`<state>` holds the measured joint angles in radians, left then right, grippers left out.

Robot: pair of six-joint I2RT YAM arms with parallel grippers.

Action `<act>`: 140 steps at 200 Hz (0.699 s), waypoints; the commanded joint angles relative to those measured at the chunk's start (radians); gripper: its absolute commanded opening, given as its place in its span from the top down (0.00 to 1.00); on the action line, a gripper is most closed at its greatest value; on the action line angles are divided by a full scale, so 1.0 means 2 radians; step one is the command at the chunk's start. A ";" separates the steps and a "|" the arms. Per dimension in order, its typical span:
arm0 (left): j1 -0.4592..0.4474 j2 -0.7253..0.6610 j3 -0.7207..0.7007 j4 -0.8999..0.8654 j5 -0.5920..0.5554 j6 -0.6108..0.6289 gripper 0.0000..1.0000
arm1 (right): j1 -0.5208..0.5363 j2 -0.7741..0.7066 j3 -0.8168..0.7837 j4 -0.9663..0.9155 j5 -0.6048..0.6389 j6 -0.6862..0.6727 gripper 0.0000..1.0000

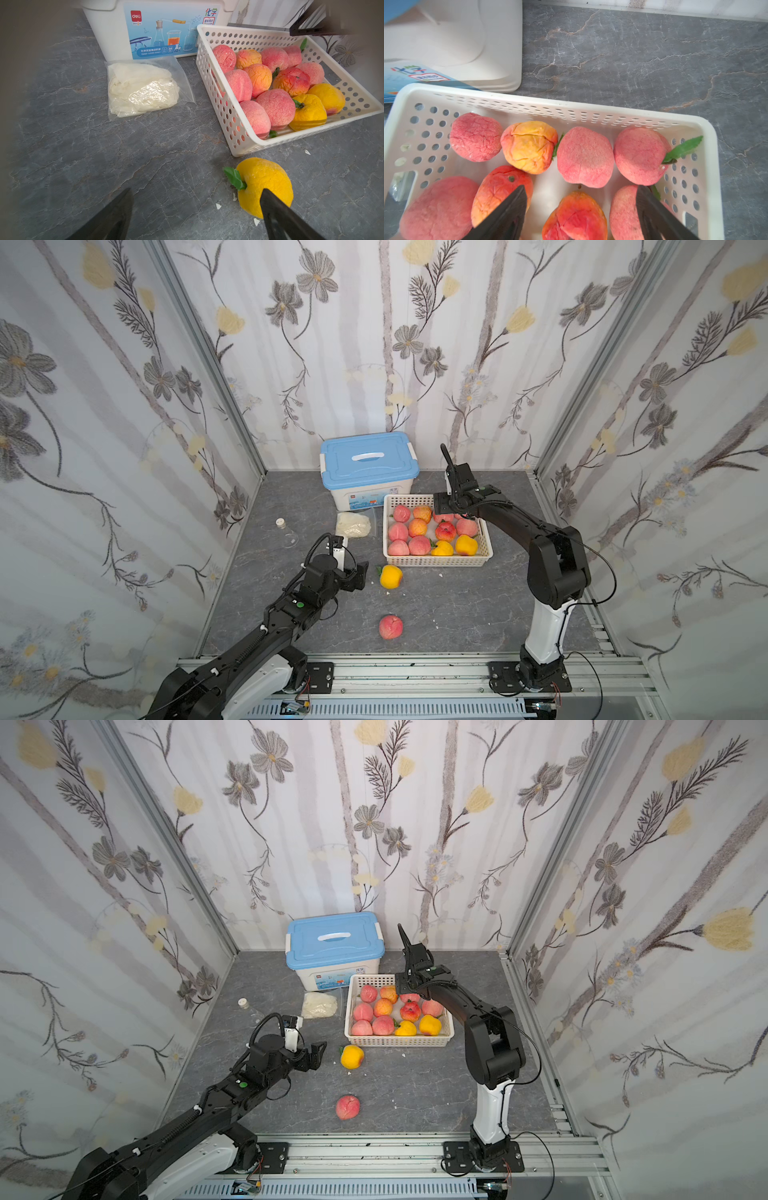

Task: Put the peaches into the basket
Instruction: Place the peach in the basket.

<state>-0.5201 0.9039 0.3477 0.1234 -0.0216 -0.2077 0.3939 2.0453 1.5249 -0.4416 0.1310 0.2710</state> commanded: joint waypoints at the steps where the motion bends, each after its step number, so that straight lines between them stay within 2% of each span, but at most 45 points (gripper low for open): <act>1: 0.001 0.002 0.002 0.009 0.011 0.014 0.04 | 0.007 -0.041 -0.037 0.039 -0.012 -0.004 0.18; 33: 0.000 0.000 0.005 -0.004 0.024 0.010 0.04 | 0.021 -0.123 -0.131 0.087 -0.019 -0.011 0.18; 63: -0.015 -0.022 0.026 -0.070 0.008 -0.024 0.04 | 0.035 -0.206 -0.238 0.150 -0.027 -0.018 0.17; 105: -0.095 -0.013 0.081 -0.205 -0.034 -0.113 0.06 | 0.050 -0.323 -0.379 0.236 -0.034 -0.021 0.14; 140: -0.175 0.037 0.137 -0.301 -0.044 -0.180 0.06 | 0.056 -0.400 -0.461 0.274 -0.030 -0.018 0.13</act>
<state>-0.7925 0.9230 0.5598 -0.2958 -0.0696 -0.4377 0.4992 1.3193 0.6846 -0.0326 0.0738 0.2405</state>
